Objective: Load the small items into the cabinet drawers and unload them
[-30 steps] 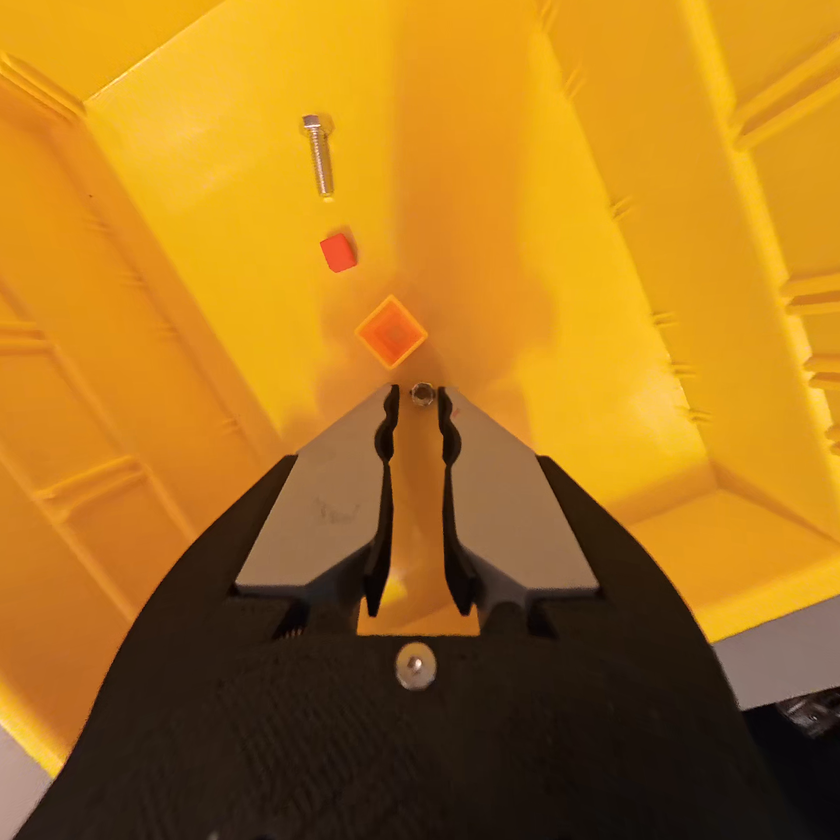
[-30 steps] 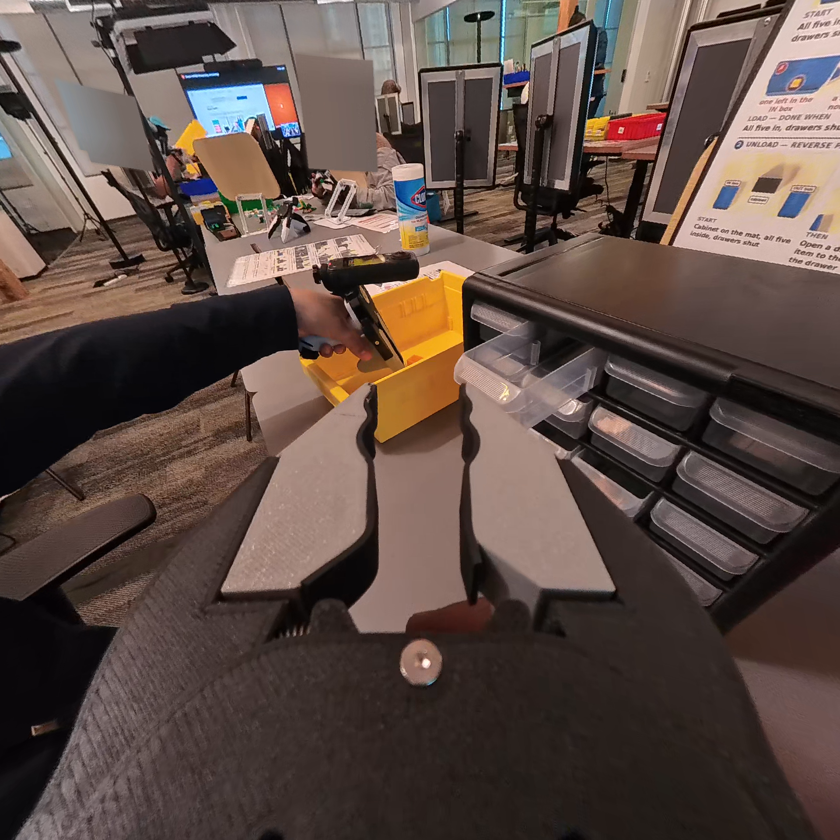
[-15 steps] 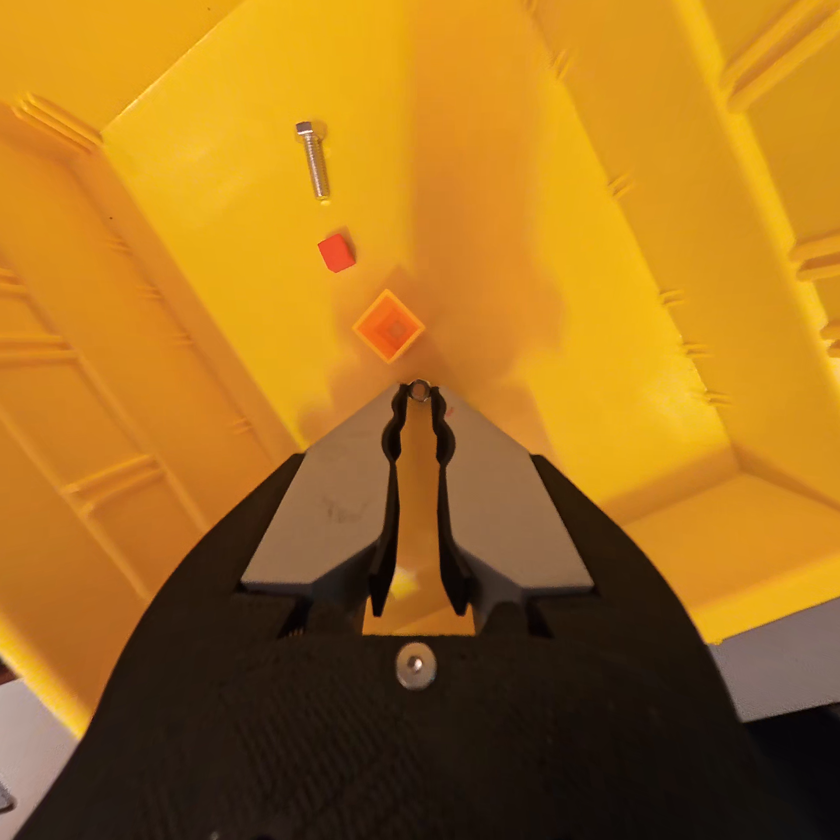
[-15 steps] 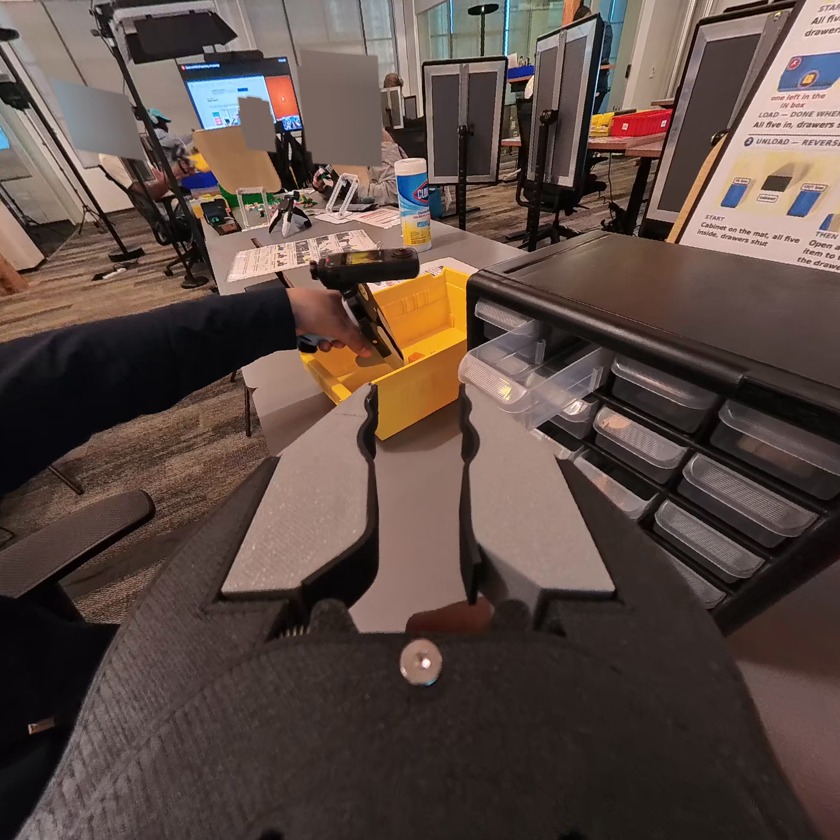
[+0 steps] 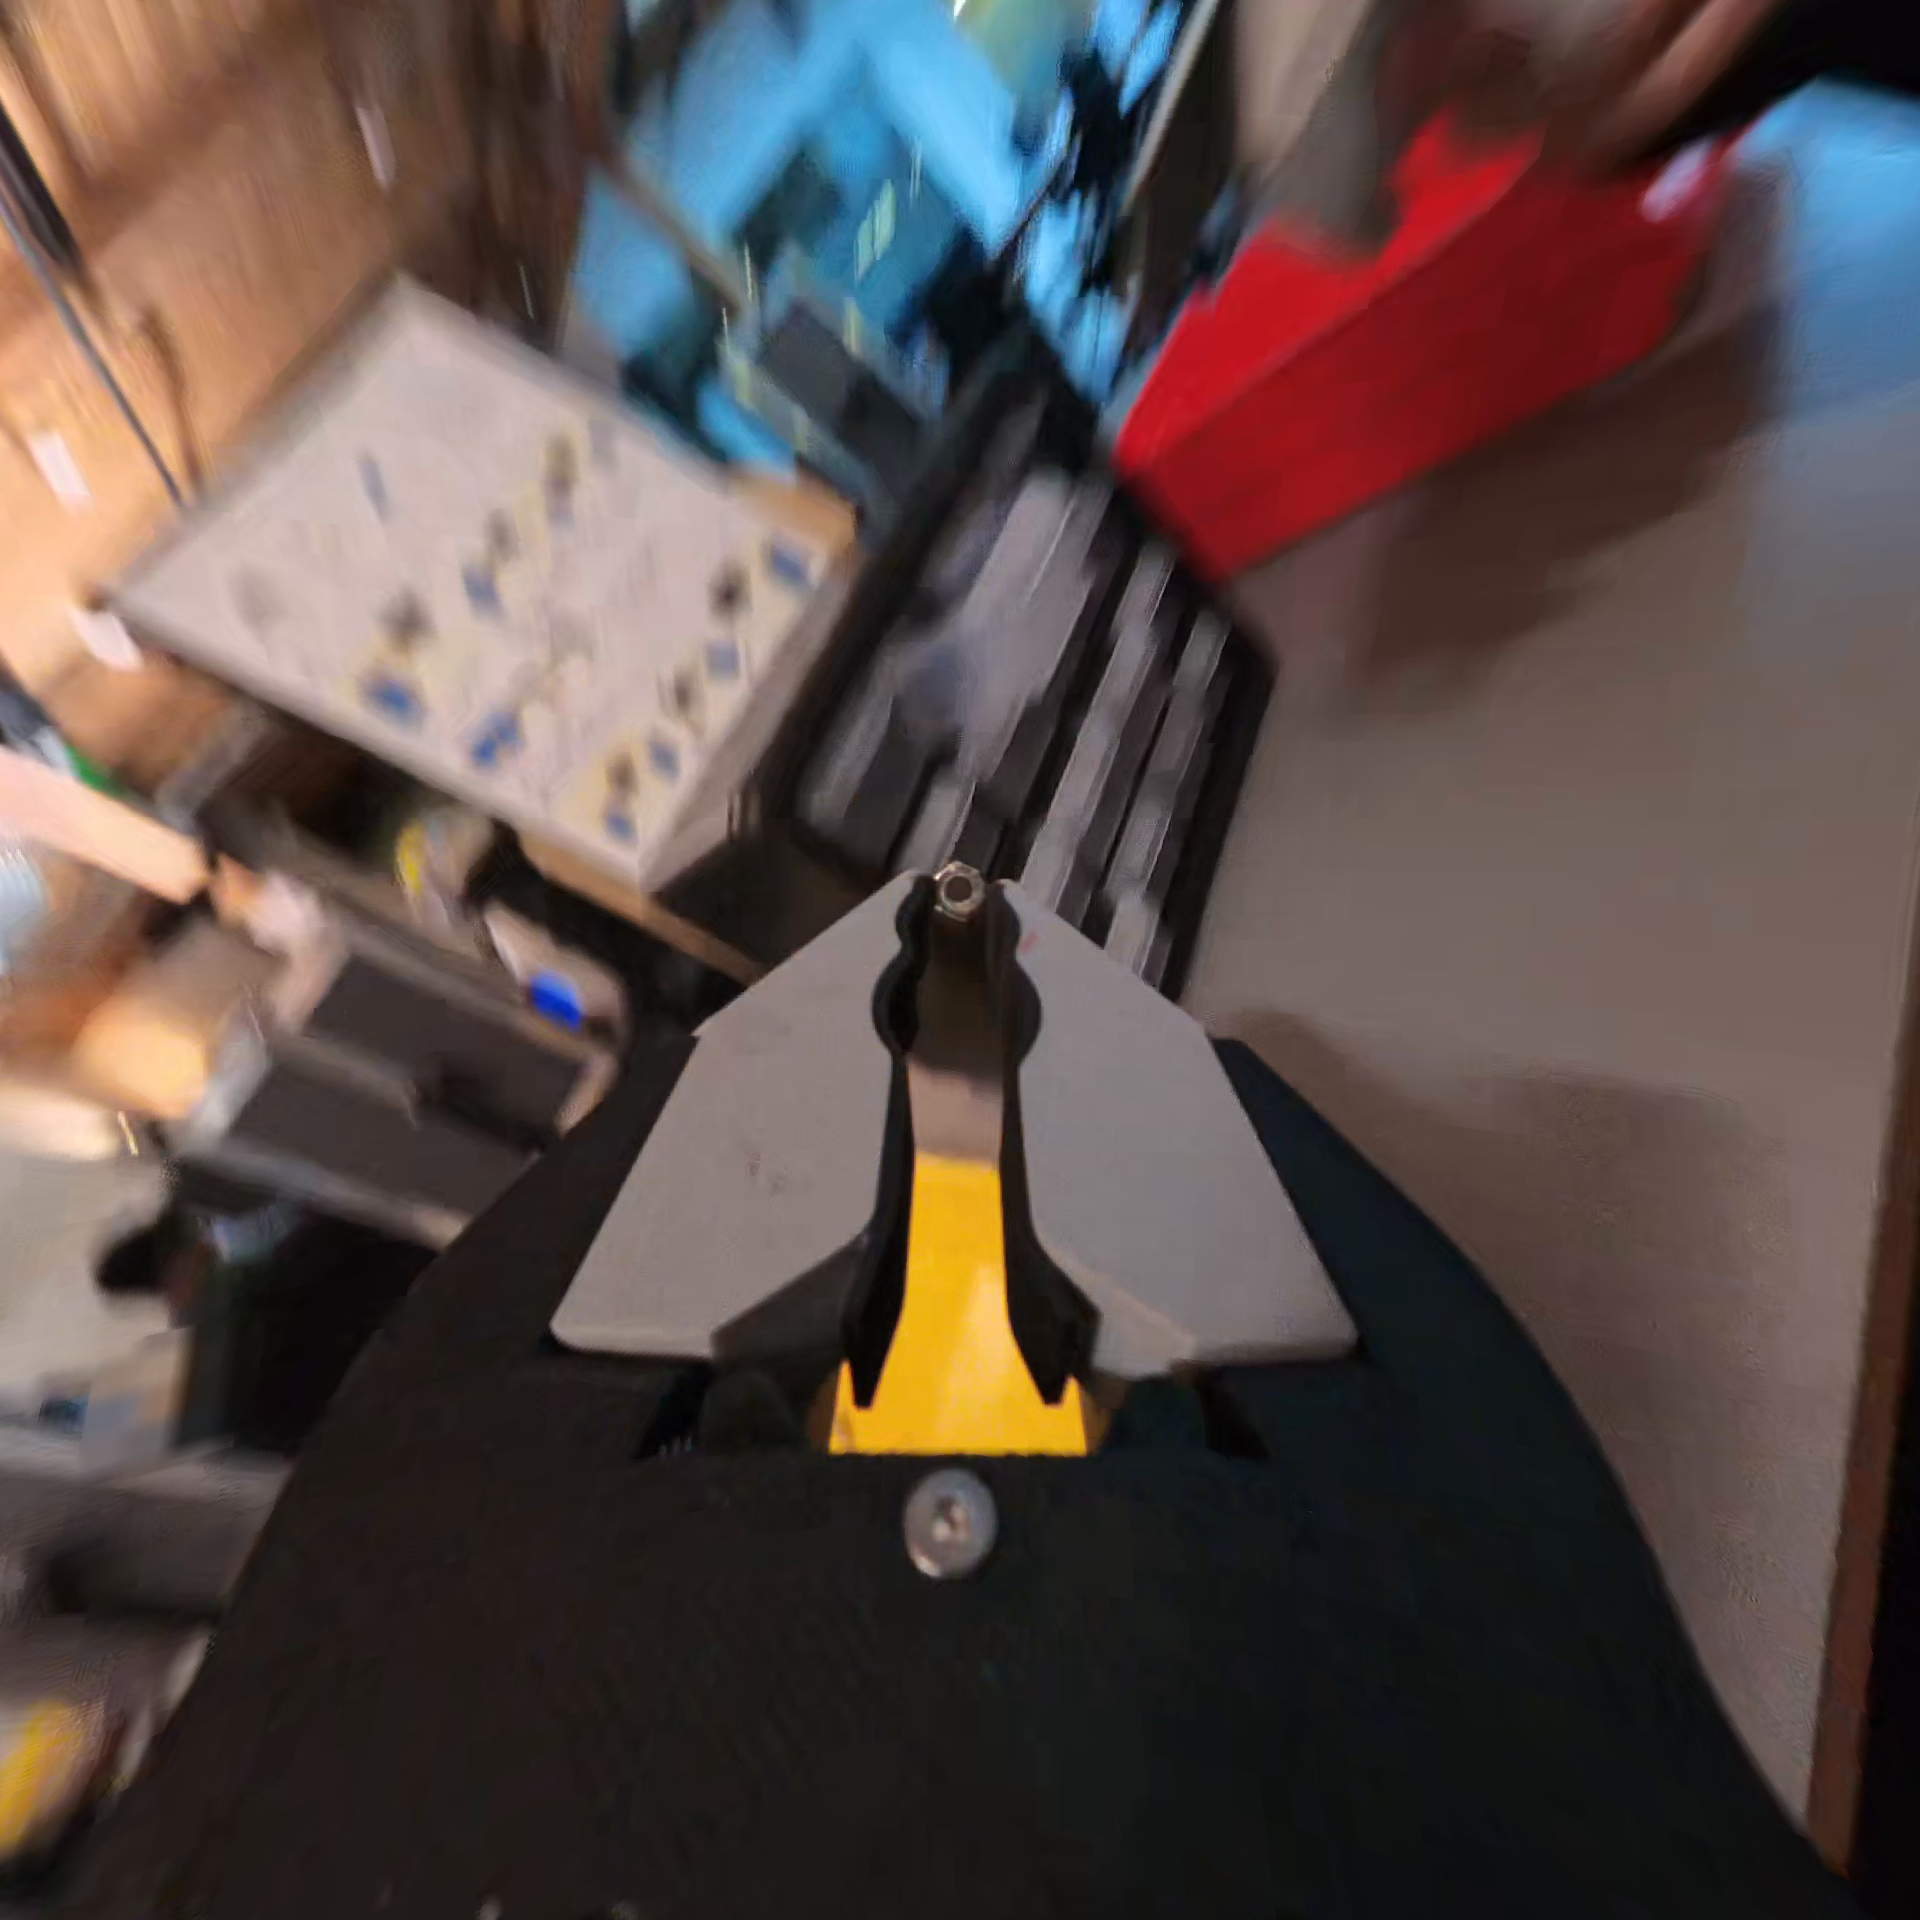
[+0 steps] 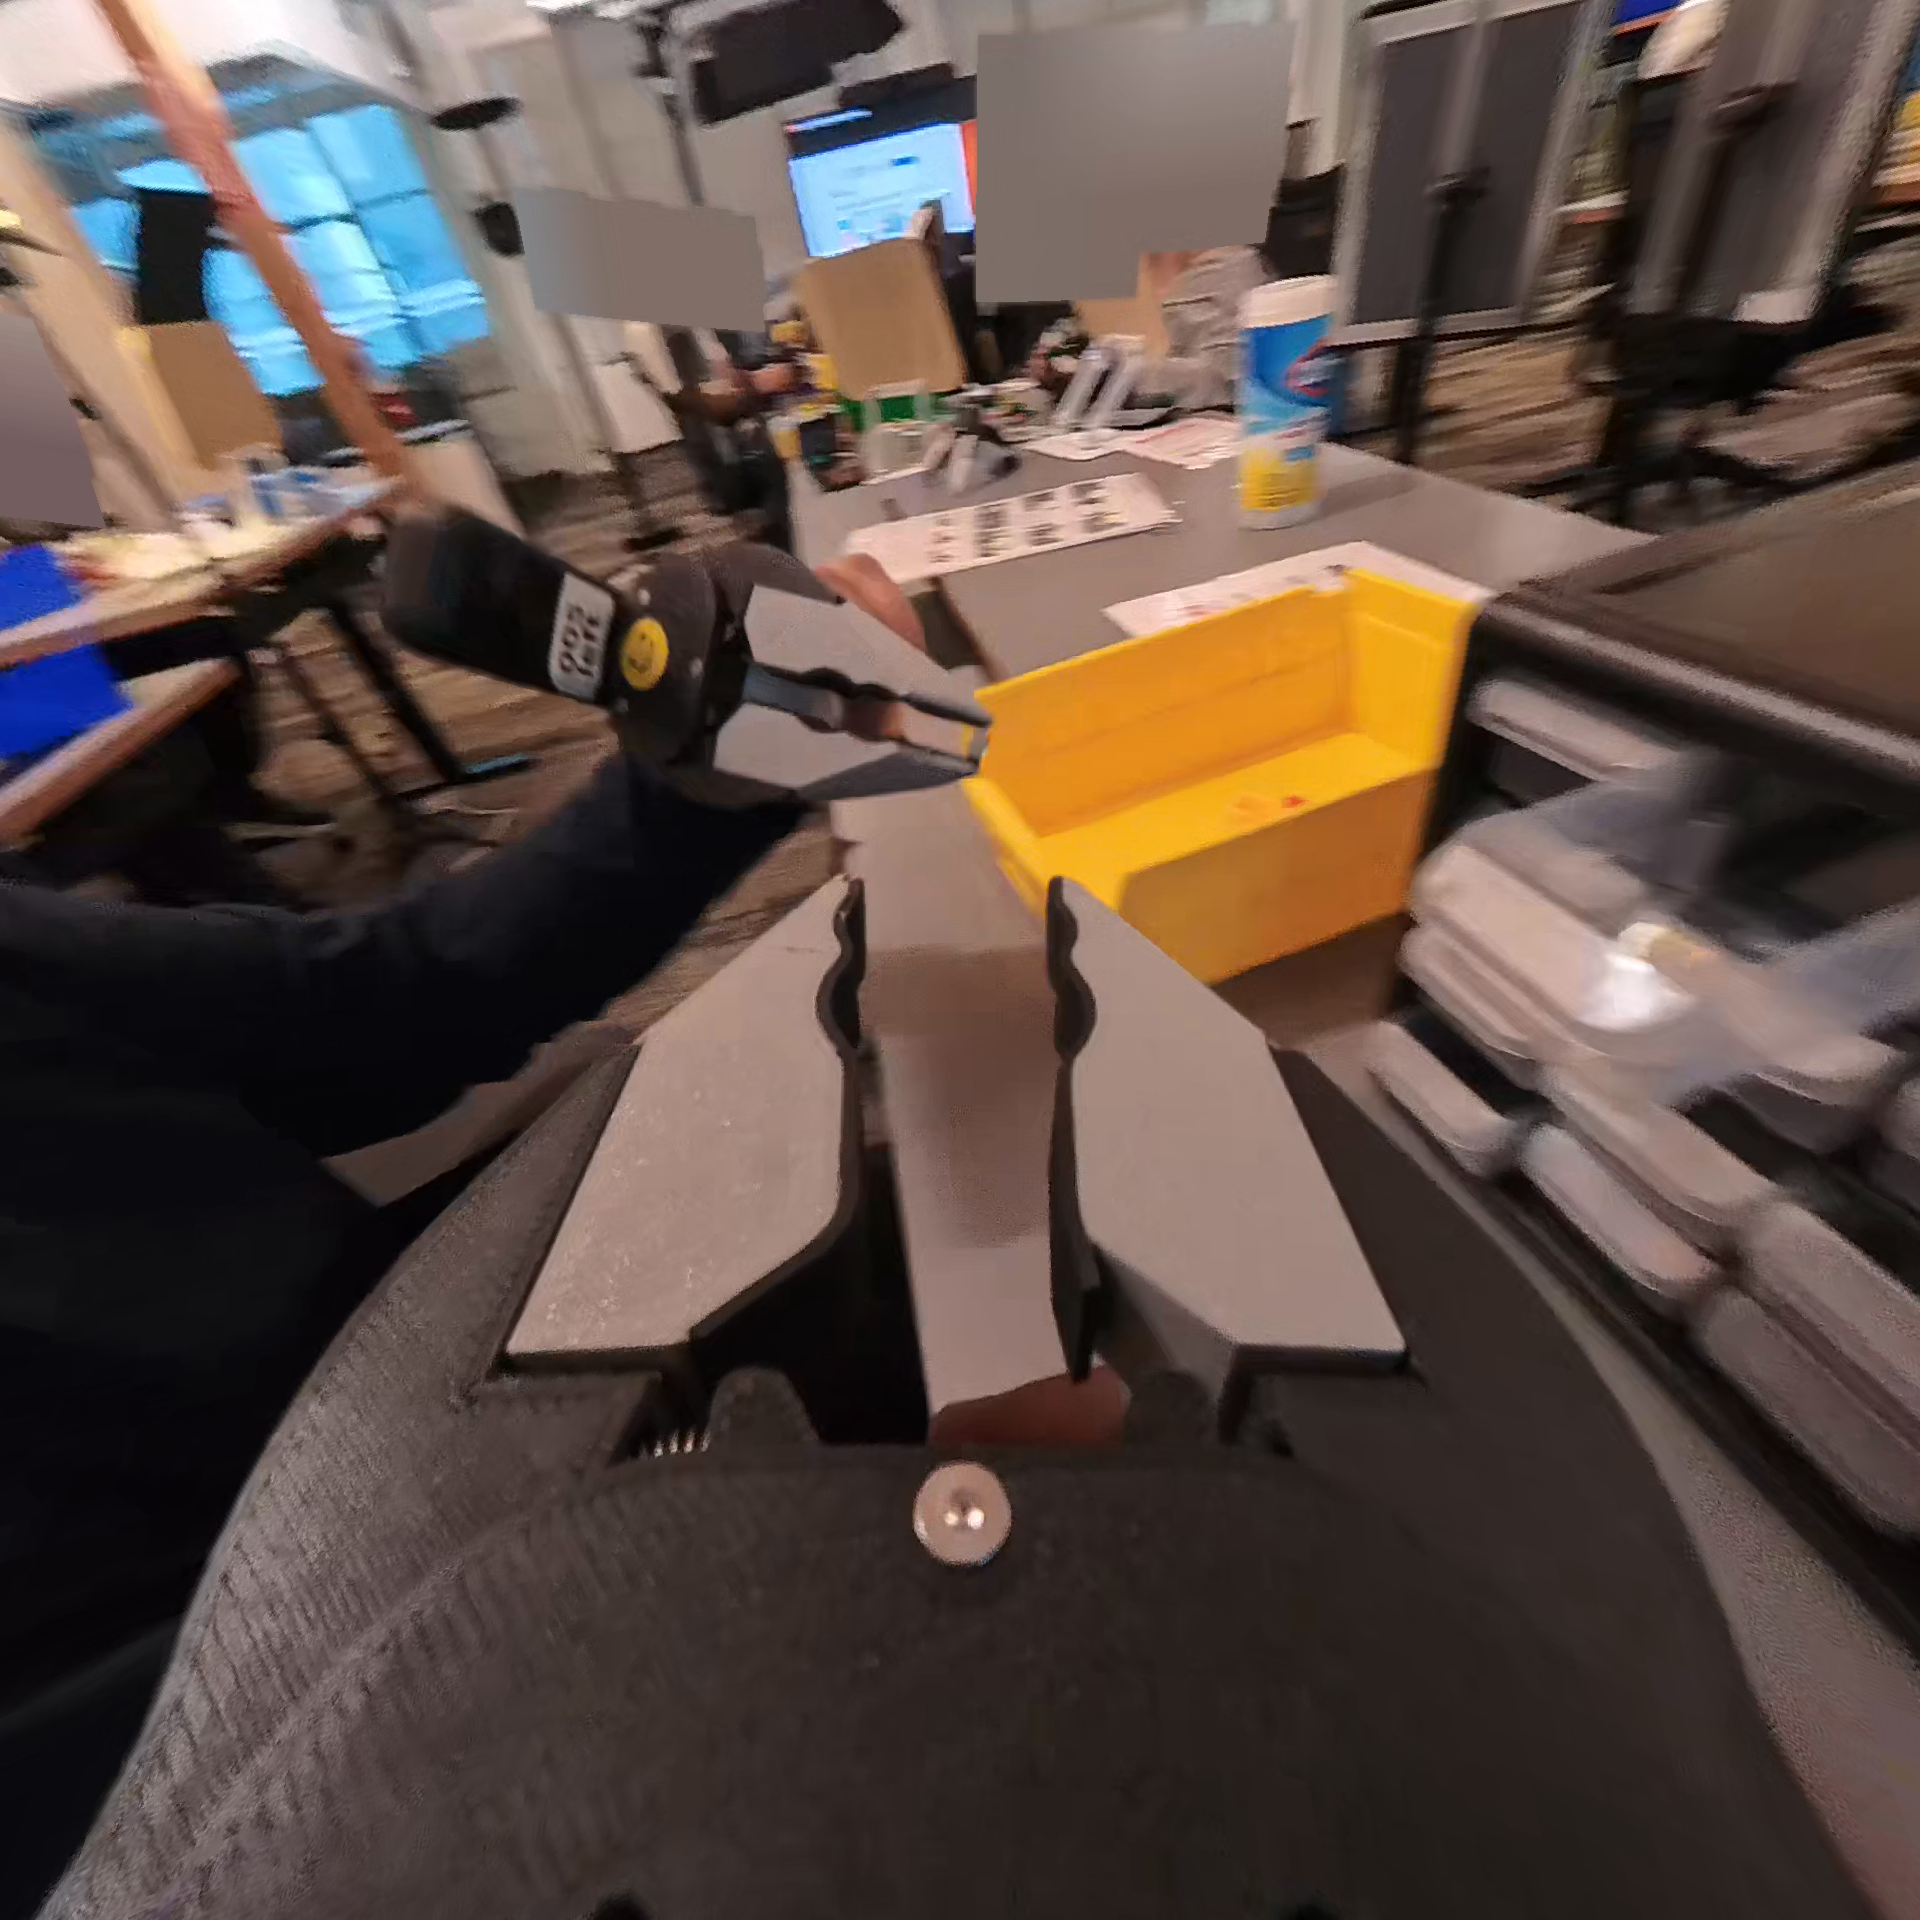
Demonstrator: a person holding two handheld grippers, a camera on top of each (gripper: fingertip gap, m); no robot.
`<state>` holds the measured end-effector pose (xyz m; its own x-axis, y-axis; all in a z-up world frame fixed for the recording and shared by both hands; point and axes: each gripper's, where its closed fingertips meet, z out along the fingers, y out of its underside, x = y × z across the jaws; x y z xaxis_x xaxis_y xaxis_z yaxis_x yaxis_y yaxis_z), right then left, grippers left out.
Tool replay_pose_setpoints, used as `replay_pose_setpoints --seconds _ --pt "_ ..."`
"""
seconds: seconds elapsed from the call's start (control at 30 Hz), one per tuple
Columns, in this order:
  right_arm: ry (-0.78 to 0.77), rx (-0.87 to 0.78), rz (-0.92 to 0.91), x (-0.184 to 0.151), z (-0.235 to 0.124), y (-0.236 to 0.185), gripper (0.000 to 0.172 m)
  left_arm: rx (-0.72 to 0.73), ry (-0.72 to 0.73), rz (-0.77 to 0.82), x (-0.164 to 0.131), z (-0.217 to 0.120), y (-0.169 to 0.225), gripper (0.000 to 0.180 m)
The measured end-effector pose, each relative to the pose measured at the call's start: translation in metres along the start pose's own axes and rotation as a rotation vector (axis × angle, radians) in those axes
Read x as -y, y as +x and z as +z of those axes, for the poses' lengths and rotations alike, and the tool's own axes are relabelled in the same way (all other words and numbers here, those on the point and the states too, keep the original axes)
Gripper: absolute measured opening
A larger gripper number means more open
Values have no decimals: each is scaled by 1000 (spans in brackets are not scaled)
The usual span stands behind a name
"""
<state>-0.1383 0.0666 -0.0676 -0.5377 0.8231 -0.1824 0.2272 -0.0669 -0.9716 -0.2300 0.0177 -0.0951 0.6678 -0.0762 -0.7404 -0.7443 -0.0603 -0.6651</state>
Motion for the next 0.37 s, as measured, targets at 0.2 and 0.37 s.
replay_pose_setpoints --seconds 0.2,0.37 --pt "-23 288 30 -5 20 -59 30 12 349 141 98 -38 44 8" --pt "-24 451 48 -5 27 -95 29 -4 452 154 122 -54 59 8"
